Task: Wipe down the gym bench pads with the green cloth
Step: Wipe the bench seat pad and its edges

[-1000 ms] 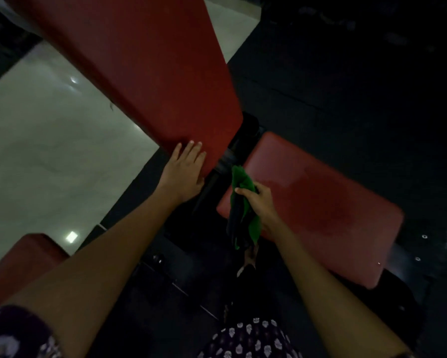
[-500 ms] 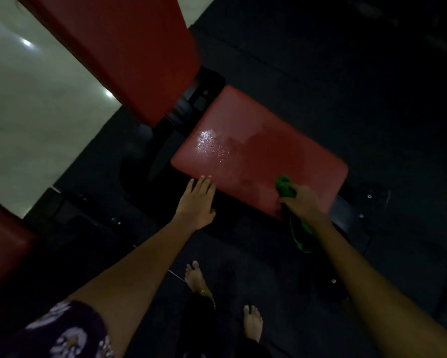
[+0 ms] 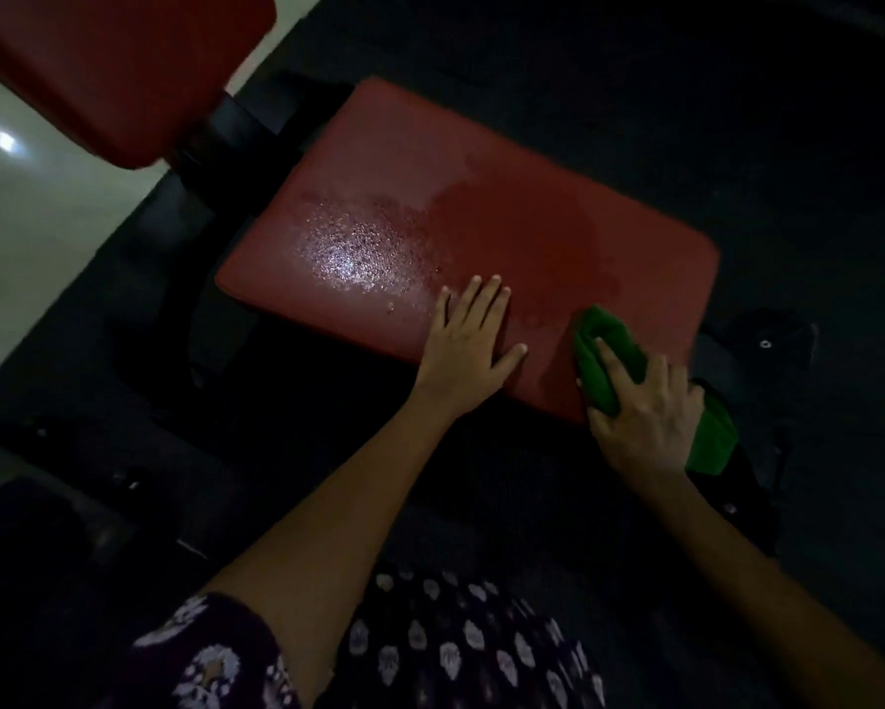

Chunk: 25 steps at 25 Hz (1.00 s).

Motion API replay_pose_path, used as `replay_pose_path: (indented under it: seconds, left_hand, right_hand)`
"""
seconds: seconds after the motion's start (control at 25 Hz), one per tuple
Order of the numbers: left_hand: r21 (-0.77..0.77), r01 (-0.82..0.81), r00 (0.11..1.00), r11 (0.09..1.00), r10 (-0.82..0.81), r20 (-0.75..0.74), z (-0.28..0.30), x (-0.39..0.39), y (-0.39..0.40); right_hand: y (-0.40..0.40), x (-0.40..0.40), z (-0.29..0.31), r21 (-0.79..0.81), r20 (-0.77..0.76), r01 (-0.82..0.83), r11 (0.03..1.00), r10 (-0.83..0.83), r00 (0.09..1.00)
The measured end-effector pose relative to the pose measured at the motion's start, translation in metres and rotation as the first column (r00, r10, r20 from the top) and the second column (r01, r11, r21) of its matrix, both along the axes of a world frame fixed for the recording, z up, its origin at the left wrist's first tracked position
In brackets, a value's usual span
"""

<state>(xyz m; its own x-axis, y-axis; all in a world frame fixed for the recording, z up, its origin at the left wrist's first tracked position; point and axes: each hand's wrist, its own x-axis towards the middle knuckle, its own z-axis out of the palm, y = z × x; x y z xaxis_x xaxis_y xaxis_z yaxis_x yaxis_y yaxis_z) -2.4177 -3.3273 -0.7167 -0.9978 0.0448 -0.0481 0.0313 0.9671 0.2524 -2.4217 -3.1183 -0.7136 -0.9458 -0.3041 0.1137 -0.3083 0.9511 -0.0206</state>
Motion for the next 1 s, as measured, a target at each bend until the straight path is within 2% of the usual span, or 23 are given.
replay_pose_path:
  seconds: [0.12, 0.24, 0.52, 0.64, 0.8, 1.0]
  left_hand:
    - [0.011, -0.043, 0.975, 0.999, 0.045, -0.217, -0.022, 0.004, 0.004]
    - [-0.005, -0.036, 0.937, 0.999, 0.032, -0.348, -0.038, 0.002, 0.002]
    - [-0.029, -0.054, 0.895, 0.998, 0.036, -0.444, -0.05, 0.0, 0.002]
    - [-0.018, -0.071, 0.898, 0.997, 0.056, -0.437, -0.047, 0.001, 0.003]
    - [-0.011, -0.079, 0.921, 0.997, 0.069, -0.384, -0.041, 0.003, 0.003]
    - [-0.033, -0.091, 0.931, 0.995, 0.073, -0.357, -0.038, 0.003, 0.004]
  right_hand:
    - [0.002, 0.001, -0.005, -0.01, -0.103, -0.011, 1.0, 0.01, 0.995]
    - [0.003, -0.001, -0.016, -0.026, -0.188, -0.053, 0.998, 0.048, 0.981]
    - [0.0, 0.002, -0.03, -0.017, -0.336, -0.026, 1.0, 0.019, 0.942]
    - [0.0, 0.0, -0.023, 0.003, -0.287, -0.038, 0.999, 0.037, 0.957]
    - [0.013, -0.019, 0.0, 0.104, -0.074, -0.124, 0.987, 0.132, 0.988]
    - [0.01, -0.115, 0.011, -0.046, 0.014, 0.108, 0.993, -0.107, 0.994]
